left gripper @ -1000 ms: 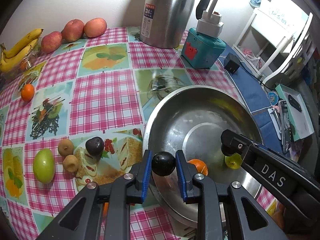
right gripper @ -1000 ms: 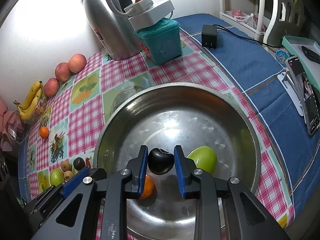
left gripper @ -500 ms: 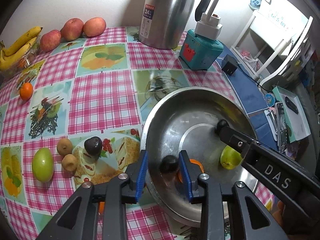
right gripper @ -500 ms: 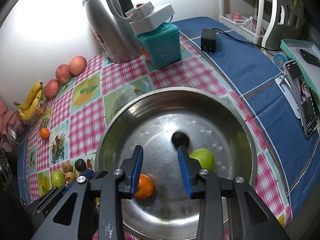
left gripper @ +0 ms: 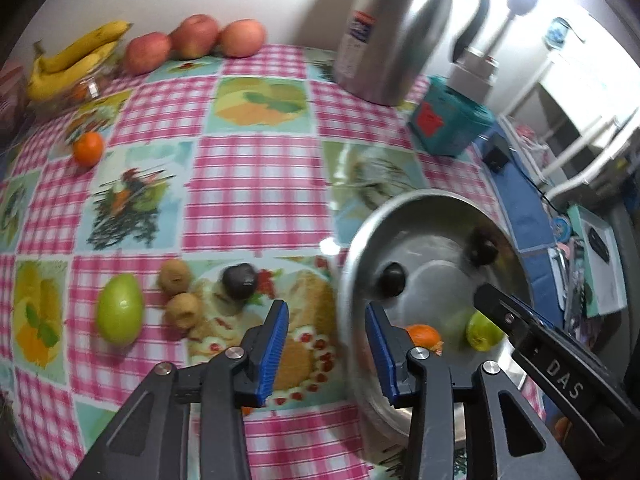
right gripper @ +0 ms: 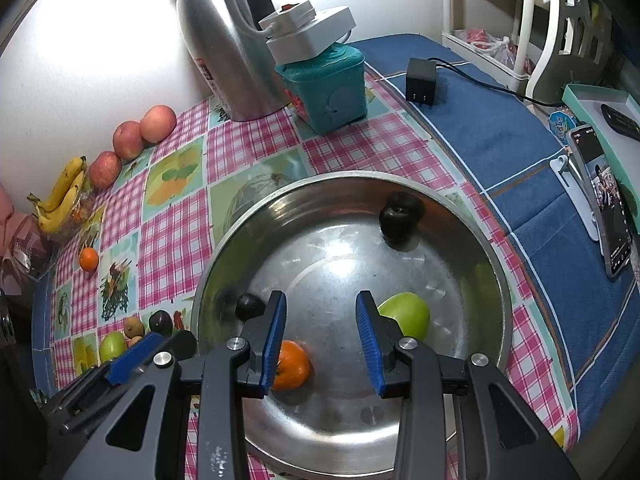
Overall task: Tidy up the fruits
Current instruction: 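Open the right tool over the basin while the left tool releases its plum, then move both open tools back toward the fruit cluster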
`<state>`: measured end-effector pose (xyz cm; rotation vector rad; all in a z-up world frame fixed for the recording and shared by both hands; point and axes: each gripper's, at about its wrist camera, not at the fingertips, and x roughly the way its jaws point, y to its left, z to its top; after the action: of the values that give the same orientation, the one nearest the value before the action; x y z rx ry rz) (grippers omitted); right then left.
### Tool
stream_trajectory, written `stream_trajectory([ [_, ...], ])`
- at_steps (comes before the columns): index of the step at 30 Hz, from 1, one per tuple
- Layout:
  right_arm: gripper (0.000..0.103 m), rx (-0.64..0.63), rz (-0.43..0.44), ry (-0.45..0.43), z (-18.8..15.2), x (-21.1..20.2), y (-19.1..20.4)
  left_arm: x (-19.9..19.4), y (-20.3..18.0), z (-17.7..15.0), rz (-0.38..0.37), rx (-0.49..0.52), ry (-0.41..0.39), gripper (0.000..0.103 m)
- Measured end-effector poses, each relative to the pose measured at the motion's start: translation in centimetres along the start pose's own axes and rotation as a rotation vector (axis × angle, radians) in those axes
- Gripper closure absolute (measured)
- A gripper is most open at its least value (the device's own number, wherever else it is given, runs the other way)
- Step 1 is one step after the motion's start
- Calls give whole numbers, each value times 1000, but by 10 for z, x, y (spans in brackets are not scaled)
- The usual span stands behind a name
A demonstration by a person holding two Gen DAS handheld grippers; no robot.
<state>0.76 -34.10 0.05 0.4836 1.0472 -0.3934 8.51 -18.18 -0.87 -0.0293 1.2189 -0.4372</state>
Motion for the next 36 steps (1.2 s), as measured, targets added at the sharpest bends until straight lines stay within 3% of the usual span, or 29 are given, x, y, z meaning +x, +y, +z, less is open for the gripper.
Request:
stream_trajectory([
  [9,66,-65,-8,18,-5,2,17,-13,40,4,92,-88,-31,58],
  [23,66,-165,20,9,-12,-7,49,-26,74,3,141,-164,-42,58],
  [25,66,-166,20,10,-12,-7,49,-25,76,2,147,-168,-38,47],
  [26,66,-167,17,11,-12,-7,49,-24,77,2,154,-174,-36,28],
  [27,65,-167,10,11,-12,-6,49,-23,78,2,158,-180,-35,18],
  [30,36,-162,-10,8,-12,-3,47,-23,82,1,169,-192,-35,17],
  [36,34,-166,-25,10,-12,1,46,-21,85,-1,206,-197,-31,6],
])
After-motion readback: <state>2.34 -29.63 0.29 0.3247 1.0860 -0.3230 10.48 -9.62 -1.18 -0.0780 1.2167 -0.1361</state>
